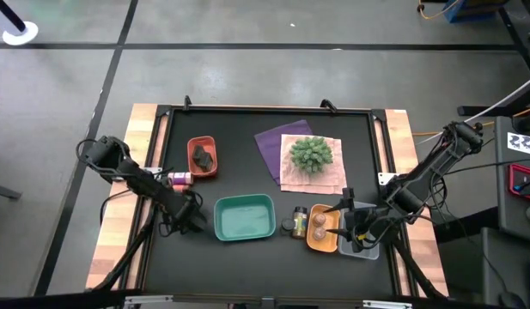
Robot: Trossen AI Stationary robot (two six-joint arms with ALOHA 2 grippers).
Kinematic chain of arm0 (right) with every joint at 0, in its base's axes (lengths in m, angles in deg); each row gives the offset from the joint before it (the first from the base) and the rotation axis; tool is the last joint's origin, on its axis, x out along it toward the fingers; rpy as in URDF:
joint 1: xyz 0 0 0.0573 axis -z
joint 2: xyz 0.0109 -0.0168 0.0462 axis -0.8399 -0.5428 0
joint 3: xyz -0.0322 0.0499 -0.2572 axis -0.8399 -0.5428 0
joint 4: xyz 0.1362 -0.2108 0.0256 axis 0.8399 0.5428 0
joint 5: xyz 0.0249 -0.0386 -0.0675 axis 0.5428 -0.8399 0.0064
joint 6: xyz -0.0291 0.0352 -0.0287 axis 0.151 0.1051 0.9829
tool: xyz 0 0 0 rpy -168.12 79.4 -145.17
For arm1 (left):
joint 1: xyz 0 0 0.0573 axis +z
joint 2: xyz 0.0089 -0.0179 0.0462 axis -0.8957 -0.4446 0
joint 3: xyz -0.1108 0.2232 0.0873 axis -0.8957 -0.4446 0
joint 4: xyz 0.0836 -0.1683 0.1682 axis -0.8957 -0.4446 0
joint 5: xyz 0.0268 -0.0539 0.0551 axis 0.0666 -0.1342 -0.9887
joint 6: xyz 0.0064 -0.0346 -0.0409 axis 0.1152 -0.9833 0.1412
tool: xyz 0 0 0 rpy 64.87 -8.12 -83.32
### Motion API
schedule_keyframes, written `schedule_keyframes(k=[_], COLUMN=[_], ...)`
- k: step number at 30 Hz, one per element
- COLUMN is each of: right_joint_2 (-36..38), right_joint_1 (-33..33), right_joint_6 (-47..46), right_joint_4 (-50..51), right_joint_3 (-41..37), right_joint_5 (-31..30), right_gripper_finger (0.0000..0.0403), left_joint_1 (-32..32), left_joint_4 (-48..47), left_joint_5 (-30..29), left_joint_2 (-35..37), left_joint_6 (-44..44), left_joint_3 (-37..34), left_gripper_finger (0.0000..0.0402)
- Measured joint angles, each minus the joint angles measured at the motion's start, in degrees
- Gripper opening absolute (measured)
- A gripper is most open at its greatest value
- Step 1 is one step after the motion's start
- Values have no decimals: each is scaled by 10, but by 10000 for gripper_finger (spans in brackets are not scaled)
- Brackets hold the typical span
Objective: Sort spices by type
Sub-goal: Put the yellow seasoning bottle into the blue bin
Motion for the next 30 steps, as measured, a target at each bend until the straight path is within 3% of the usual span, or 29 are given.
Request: schedule_keyframes(k=[8, 30], right_joint_2=[0, 0], right_joint_1=[0, 0], right_joint_6=[0, 0], right_joint_4=[0, -1], right_joint_3=[0, 0], right_joint_5=[0, 0], right_gripper_finger=[260, 260], left_joint_1=[0, 2], left_joint_4=[71, 104], left_joint_5=[-7, 30], left_joint_2=[0, 0], left_joint_6=[8, -64], left_joint_3=[-43, -46], left_gripper_finger=[210, 202])
